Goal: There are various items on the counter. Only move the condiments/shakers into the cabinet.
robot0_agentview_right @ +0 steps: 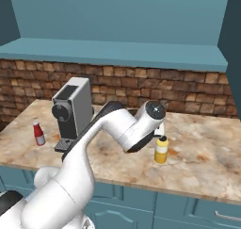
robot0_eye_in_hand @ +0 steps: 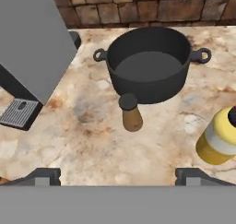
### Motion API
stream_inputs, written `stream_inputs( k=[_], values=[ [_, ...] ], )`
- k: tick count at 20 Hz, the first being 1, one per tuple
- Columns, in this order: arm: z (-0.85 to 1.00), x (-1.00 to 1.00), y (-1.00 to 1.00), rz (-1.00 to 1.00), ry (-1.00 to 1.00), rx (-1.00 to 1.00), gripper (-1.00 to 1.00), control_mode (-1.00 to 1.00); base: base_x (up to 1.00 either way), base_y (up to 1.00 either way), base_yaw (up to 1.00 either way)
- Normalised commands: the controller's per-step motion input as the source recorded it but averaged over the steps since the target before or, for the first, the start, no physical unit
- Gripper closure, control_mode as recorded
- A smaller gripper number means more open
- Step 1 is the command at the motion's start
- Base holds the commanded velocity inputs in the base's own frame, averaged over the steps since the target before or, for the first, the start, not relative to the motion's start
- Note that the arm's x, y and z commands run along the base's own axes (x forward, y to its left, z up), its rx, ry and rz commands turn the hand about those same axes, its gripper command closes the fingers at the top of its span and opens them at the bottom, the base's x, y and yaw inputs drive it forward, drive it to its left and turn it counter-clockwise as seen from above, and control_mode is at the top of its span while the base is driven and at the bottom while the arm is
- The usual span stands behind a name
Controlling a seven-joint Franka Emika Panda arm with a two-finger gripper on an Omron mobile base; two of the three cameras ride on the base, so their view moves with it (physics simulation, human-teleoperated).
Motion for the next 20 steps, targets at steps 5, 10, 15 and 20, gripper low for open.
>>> stream_inputs(
  k=[5, 10, 15, 20],
  values=[
    [-0.24, -0.04, -0.67, 0.27, -0.35, 0.17, -1.00, -1.00, 0.00, 0.00, 0.00],
    [-0.34, 0.04, -0.52, 0.21, -0.17, 0.07, -1.00, -1.00, 0.00, 0.00, 0.00],
    [-0.28, 0.13, -0.48, 0.12, -0.08, 0.00, -1.00, -1.00, 0.00, 0.00, 0.00],
    [-0.32, 0.11, -0.31, 0.17, -0.18, 0.00, -1.00, -1.00, 0.00, 0.00, 0.00]
  ],
)
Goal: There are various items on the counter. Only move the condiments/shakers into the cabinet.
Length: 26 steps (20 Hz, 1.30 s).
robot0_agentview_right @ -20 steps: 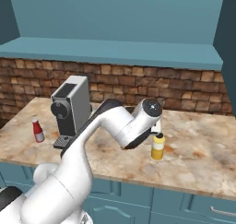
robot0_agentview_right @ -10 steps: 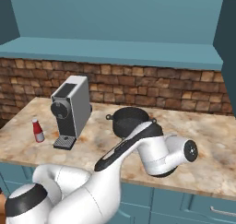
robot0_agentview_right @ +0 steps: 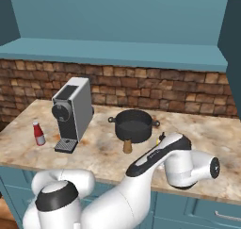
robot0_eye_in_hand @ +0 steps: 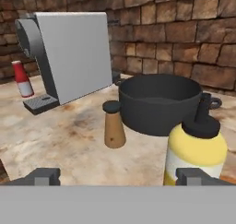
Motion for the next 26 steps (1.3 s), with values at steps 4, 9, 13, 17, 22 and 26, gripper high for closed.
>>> stream_inputs(
  k=[4, 9, 13, 17, 22, 26],
  values=[
    [-0.26, 0.11, -0.39, 0.11, -0.11, 0.00, -1.00, -1.00, 0.00, 0.00, 0.00],
    [-0.18, 0.35, -0.15, 0.01, -0.01, 0.00, -1.00, -1.00, 0.00, 0.00, 0.00],
    [-0.12, 0.51, 0.00, 0.00, 0.00, 0.00, -1.00, -1.00, 0.00, 0.00, 0.00],
    [-0.15, 0.49, 0.00, 0.00, 0.00, 0.00, -1.00, -1.00, 0.00, 0.00, 0.00],
    [-0.12, 0.31, 0.00, 0.00, 0.00, 0.00, -1.00, -1.00, 0.00, 0.00, 0.00],
    [-0.10, 0.08, 0.00, 0.00, 0.00, 0.00, -1.00, -1.00, 0.00, 0.00, 0.00]
  ],
)
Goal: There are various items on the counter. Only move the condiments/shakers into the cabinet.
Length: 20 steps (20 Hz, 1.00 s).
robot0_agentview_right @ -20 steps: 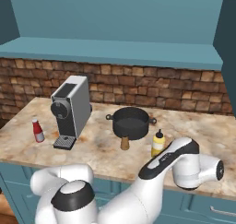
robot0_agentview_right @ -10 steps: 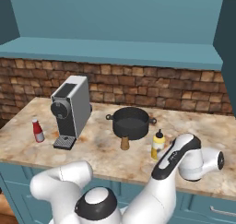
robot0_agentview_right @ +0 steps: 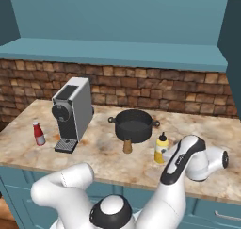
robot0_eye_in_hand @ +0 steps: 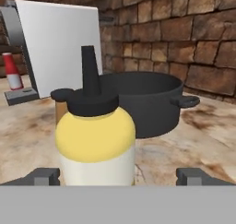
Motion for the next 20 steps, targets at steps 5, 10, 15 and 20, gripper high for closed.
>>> stream_inputs(
  k=[5, 10, 15, 20],
  values=[
    [-0.07, 0.00, 0.13, 0.01, 0.01, 0.00, -1.00, -1.00, 0.00, 0.00, 0.00],
    [-0.10, 0.01, 0.47, 0.01, 0.03, 0.00, -1.00, -1.00, 0.00, 0.00, 0.00],
    [-0.04, 0.00, 0.17, 0.01, 0.00, -0.01, 1.00, -1.00, 0.00, 0.00, 0.00],
    [0.56, -0.34, 0.00, 0.00, -0.13, 0.00, 1.00, -1.00, 0.00, 0.00, 0.00]
  ],
)
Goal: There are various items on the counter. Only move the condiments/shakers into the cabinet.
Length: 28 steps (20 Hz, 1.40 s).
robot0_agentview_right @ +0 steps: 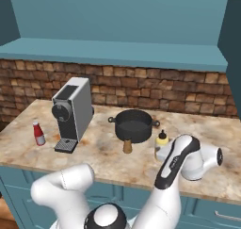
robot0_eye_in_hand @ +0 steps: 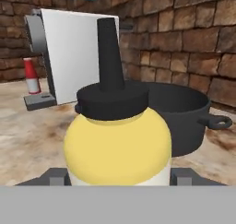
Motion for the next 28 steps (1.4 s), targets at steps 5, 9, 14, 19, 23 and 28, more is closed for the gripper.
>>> stream_inputs(
  k=[5, 9, 14, 19, 23, 28],
  values=[
    [0.99, -0.69, 0.44, 0.00, -0.26, -0.07, 1.00, -1.00, 0.00, 0.00, 0.00],
    [1.00, -0.78, 0.99, -0.06, -0.26, -0.06, 1.00, -1.00, 0.00, 0.00, 0.00],
    [1.00, -0.33, 0.67, -0.14, -0.12, -0.05, 1.00, -1.00, 0.00, 0.00, 0.00],
    [1.00, 0.00, 0.58, -0.15, -0.02, -0.06, 1.00, -1.00, 0.00, 0.00, 0.00],
    [1.00, 0.00, 0.28, -0.11, 0.05, 0.01, 1.00, -1.00, 0.00, 0.00, 0.00],
    [1.00, 0.01, 0.12, -0.06, 0.18, 0.13, 1.00, -1.00, 0.00, 0.00, 0.00]
  ],
)
